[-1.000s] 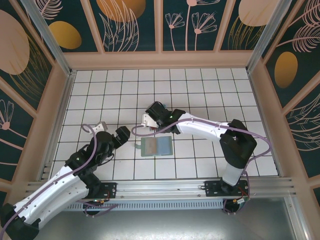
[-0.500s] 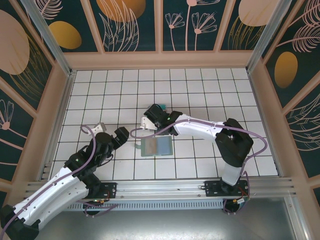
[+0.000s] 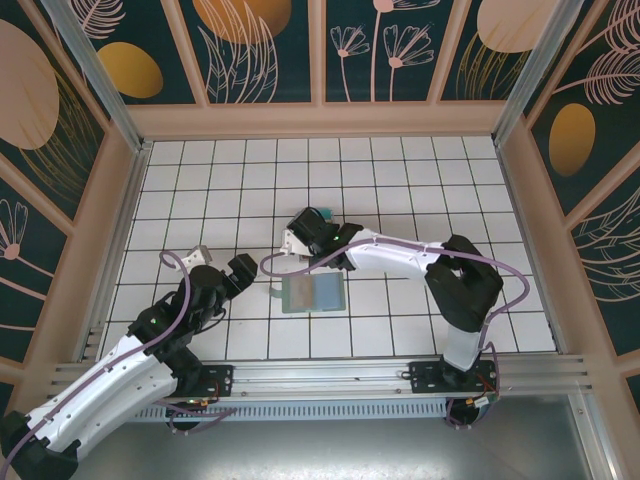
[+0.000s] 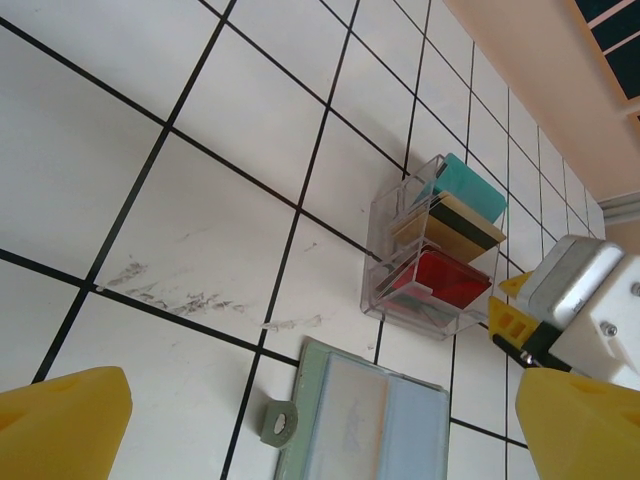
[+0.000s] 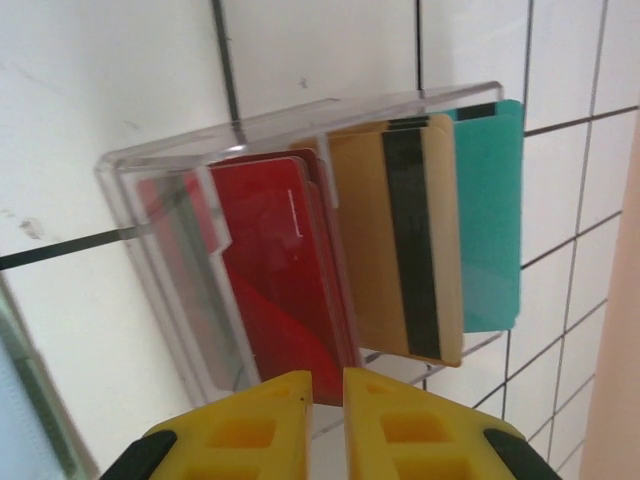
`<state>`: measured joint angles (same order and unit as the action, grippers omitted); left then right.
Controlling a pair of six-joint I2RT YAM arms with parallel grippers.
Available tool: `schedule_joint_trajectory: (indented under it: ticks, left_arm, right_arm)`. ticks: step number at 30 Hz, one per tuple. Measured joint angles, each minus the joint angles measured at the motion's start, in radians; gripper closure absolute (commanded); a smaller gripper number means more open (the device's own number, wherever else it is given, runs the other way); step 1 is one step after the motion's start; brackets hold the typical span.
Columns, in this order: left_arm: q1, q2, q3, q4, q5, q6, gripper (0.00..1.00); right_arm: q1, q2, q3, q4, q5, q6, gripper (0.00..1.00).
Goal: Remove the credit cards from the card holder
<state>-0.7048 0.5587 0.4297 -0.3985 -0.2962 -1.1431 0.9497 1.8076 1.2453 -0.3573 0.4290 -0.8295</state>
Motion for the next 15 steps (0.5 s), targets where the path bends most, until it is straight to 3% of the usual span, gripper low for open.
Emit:
schedule_joint_trajectory:
  ticks: [6, 15]
  left_arm:
    - [0.000, 0.000, 0.000, 0.000, 0.000, 0.000, 0.01]
    - [0.000, 0.058, 0.001, 0.001, 0.003, 0.007, 0.01]
  right_arm:
    - [-0.015, 0.001, 0.009, 0.011, 0.023, 0.055, 0.83]
    - [-0.027, -0.045, 0.033, -0.021, 0.014, 0.366, 0.77]
